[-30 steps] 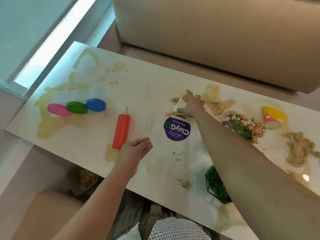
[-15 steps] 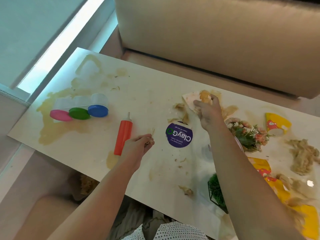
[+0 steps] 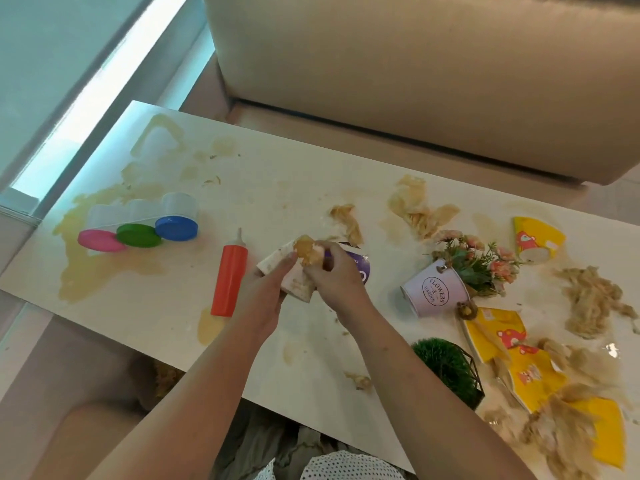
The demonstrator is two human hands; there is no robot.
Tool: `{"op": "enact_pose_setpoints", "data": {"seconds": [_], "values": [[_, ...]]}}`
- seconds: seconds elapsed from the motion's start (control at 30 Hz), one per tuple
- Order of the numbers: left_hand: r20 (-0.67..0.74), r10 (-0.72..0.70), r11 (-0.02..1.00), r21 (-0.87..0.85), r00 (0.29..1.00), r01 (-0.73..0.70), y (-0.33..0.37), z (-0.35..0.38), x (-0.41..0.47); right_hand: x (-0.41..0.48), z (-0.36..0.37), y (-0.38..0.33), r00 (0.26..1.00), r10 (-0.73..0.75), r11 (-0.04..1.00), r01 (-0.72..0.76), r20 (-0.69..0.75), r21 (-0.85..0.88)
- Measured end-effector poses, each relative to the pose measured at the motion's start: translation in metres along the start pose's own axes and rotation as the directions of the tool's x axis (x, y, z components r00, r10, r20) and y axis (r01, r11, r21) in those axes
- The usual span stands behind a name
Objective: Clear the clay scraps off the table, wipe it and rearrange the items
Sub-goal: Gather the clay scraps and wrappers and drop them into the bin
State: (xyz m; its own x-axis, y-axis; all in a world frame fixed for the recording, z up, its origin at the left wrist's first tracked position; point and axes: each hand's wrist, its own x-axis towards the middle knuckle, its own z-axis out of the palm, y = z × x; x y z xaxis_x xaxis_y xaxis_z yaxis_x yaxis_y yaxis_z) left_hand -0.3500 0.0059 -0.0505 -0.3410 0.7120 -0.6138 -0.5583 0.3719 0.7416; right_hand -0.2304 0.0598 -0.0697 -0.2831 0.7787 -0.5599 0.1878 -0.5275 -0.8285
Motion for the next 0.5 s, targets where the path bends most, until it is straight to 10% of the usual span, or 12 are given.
{"op": "enact_pose_setpoints", "data": {"seconds": [0.23, 0.37, 0.5], "values": [[-0.023, -0.084, 0.996, 0.023, 0.996, 0.085, -0.008, -0.019, -0.006, 0.022, -0.014, -0.003, 0.993, 0.084, 0.992, -0.091, 0.079, 0.089], [-0.108, -0.088, 0.996, -0.029, 0.990, 0.086, -0.007, -0.024, -0.008, 0.072, -0.038, -0.020, 0.977, -0.139, 0.926, 0.070, -0.162, -0.372], [-0.176, -0.064, 0.998, -0.027, 0.982, 0.060, -0.006, -0.036, -0.011, 0.127, -0.048, -0.021, 0.992, -0.107, 0.625, 0.017, -0.065, -0.780]]}}
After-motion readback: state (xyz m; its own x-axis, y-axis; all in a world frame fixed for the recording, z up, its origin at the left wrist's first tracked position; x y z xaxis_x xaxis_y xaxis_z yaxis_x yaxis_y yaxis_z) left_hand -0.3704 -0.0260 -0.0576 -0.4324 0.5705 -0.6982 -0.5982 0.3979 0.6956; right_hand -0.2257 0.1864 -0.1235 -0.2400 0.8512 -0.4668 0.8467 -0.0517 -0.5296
